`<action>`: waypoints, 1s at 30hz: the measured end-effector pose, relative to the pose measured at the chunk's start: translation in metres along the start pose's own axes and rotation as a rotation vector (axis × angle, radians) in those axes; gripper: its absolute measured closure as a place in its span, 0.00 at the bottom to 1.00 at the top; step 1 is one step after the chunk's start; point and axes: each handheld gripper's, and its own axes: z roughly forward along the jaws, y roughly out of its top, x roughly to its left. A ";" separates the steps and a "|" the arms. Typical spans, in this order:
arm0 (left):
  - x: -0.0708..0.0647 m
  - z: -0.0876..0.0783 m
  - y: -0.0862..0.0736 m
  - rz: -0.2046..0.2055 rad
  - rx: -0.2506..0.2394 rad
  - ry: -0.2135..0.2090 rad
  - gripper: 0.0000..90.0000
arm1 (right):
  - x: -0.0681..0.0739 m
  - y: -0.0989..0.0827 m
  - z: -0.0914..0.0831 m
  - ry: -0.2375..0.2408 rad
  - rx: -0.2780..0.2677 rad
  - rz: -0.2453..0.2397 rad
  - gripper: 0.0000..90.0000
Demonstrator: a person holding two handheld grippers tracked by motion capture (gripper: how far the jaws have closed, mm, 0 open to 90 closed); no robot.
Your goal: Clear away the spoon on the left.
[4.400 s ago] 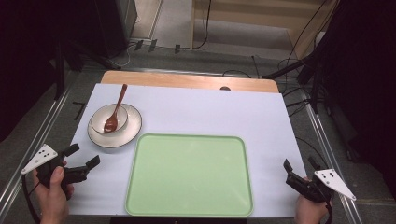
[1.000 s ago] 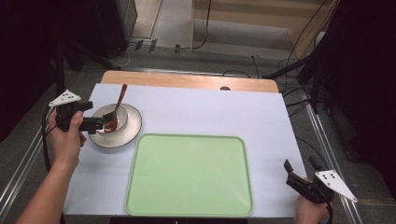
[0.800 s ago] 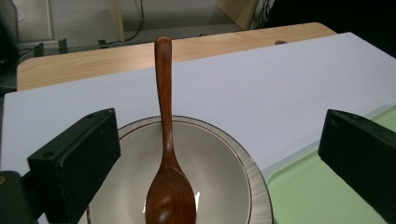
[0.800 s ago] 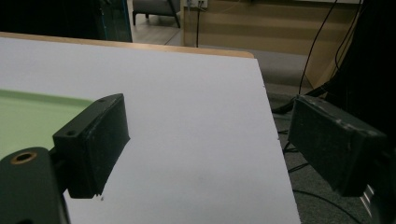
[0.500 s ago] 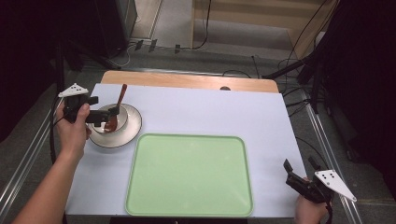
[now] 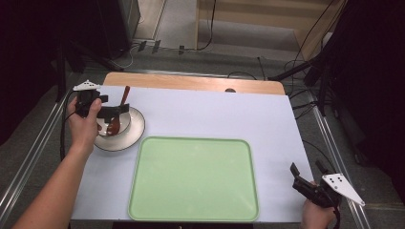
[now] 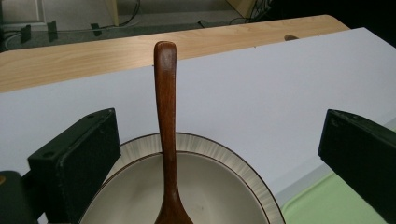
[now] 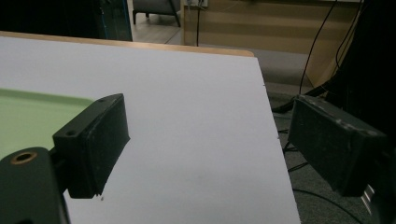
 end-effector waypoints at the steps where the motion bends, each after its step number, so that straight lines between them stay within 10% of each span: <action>1: 0.000 0.000 0.000 0.000 0.000 0.000 0.00 | 0.000 0.000 0.000 0.001 0.001 0.004 0.15; 30: 0.019 0.046 0.018 -0.075 0.098 0.006 0.08 | -0.001 -0.001 0.002 0.005 0.008 0.000 0.15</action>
